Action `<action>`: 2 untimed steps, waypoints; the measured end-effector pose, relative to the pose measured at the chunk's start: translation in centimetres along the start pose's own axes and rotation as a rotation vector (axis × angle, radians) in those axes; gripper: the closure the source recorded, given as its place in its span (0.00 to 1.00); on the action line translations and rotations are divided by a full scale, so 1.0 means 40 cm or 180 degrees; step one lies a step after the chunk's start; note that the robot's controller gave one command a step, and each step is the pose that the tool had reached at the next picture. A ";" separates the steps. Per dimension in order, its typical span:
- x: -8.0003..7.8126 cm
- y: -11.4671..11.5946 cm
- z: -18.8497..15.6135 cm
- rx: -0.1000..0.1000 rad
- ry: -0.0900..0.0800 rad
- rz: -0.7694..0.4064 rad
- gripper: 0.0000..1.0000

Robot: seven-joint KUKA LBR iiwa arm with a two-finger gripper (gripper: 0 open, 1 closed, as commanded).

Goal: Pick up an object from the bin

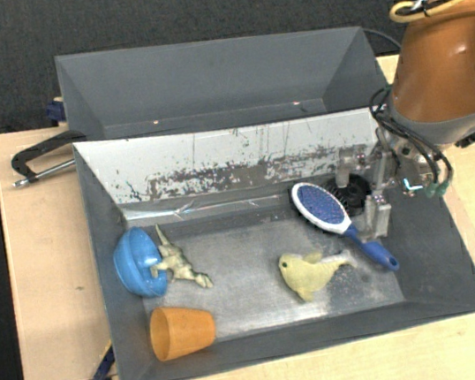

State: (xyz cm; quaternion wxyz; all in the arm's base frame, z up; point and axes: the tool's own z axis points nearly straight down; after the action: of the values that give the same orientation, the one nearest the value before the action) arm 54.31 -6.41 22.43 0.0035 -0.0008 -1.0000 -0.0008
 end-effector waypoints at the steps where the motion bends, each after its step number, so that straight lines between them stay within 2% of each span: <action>1: -0.031 0.065 0.307 -0.0008 -0.0026 0.1112 0.00; 2: -0.035 0.063 0.300 -0.0007 -0.0045 0.1108 1.00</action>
Offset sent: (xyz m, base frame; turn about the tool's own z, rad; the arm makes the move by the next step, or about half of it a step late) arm 0.0105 0.0243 -0.1231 0.3503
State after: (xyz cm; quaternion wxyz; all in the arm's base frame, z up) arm 55.63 -3.86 10.42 -0.0033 -0.1739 -0.9848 -0.0012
